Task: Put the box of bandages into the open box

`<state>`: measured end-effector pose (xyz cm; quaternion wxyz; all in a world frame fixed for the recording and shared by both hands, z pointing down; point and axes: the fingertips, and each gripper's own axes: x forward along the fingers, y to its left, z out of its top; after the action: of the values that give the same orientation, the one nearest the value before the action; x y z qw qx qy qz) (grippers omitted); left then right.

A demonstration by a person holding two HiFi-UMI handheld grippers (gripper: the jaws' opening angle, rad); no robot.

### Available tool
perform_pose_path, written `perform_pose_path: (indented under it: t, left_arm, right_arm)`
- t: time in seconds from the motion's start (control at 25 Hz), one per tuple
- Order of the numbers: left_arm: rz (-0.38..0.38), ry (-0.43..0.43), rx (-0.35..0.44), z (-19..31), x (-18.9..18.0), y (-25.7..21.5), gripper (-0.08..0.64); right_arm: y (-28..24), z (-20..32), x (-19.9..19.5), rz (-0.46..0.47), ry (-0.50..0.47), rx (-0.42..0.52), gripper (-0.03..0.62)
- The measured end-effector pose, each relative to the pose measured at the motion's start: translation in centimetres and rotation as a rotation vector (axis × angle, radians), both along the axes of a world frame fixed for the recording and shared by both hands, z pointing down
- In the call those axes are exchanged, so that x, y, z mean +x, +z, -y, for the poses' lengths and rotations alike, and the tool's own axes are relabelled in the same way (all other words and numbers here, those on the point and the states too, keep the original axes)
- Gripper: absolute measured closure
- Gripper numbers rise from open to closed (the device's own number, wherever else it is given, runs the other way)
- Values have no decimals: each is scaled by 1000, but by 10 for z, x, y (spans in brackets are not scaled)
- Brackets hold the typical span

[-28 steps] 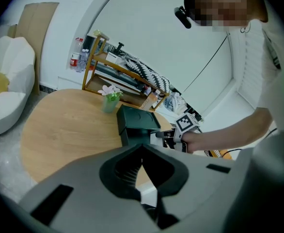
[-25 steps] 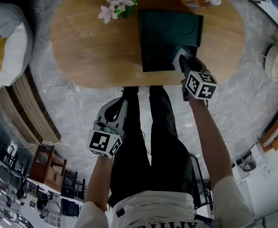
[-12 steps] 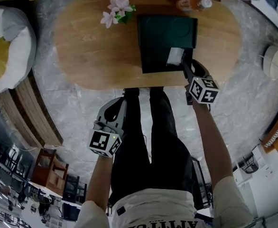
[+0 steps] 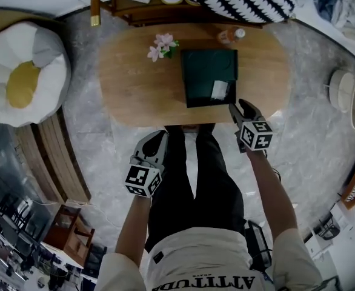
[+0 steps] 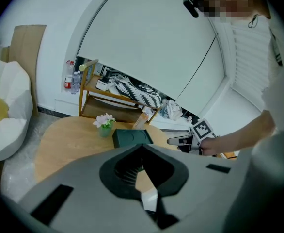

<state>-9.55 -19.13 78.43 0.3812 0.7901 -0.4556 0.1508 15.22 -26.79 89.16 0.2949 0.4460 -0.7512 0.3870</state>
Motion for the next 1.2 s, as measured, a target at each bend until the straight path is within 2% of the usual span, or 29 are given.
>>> perform_pose_path:
  t: [0.32,0.48,0.72,0.96,1.2]
  left_arm:
    - [24,69,75,8,-10,-80,538]
    - [53,105,125,-2,-15,-120,540]
    - [48,147,184,-21,-15,-165,538]
    - [69,209,271,-36,-20,-202,538]
    - [68,235,315,-46,-24,-232,538]
  right_arm:
    - [-107,2,1,-14,-59,105,448]
    - [-155,-14,-2,-6,-89,139,457]
    - [-215,-44,-9,-7,-120,201,471]
    - [-265,-73,-17,8,-93,268,491]
    - [-305,-99,-10,1,-41,332,517]
